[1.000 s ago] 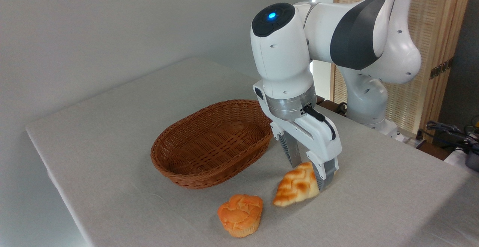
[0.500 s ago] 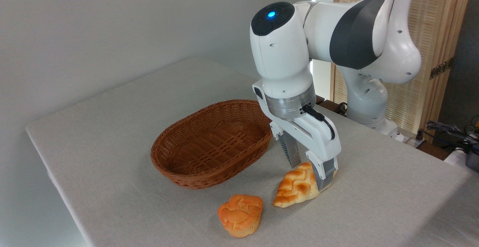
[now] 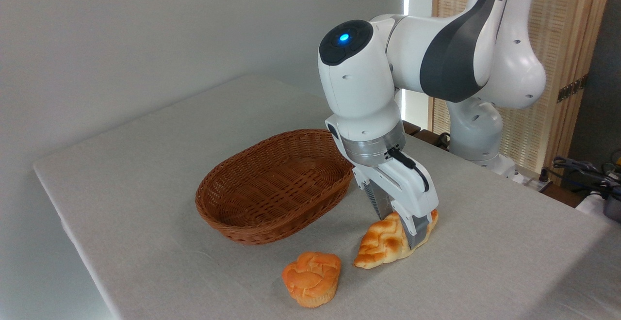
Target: Put bread into the basket
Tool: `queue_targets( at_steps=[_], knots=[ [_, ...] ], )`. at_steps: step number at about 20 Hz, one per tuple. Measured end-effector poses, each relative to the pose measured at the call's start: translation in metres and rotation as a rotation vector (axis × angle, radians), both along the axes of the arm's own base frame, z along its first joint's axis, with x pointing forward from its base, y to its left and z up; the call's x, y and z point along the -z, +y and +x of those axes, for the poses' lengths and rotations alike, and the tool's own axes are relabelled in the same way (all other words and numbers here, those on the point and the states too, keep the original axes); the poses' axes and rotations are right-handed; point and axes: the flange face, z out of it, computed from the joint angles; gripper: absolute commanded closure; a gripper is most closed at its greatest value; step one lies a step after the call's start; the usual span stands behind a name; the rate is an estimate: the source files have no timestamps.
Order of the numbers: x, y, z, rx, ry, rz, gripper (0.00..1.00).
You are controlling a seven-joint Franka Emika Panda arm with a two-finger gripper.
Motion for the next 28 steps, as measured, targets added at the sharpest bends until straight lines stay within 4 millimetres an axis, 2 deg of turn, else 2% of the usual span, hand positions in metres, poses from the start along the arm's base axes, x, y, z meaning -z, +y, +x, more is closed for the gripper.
queue_targets(
  at_steps=[6,8,10,15,16,18,21,23,25,26,27,28],
  knots=[
    [-0.001,-0.001,-0.001,0.002,0.007,-0.001,0.93],
    [-0.01,-0.002,-0.003,0.003,0.035,-0.005,0.93],
    [-0.032,-0.005,0.0,0.002,0.031,-0.017,0.93],
    [-0.109,-0.025,0.027,-0.002,-0.097,-0.089,0.92],
    [-0.12,-0.035,0.033,0.001,-0.121,-0.105,0.92],
    [-0.134,-0.067,0.047,-0.031,-0.145,-0.134,0.88],
    [-0.126,-0.126,0.064,-0.09,-0.12,-0.125,0.84],
    [-0.113,-0.16,0.074,-0.133,-0.118,-0.119,0.75],
    [-0.097,-0.184,0.082,-0.164,-0.113,-0.114,0.44],
    [-0.088,-0.191,0.085,-0.169,-0.1,-0.109,0.2],
    [-0.081,-0.196,0.086,-0.167,-0.087,-0.106,0.08],
    [-0.075,-0.198,0.088,-0.163,-0.076,-0.103,0.04]
  ],
)
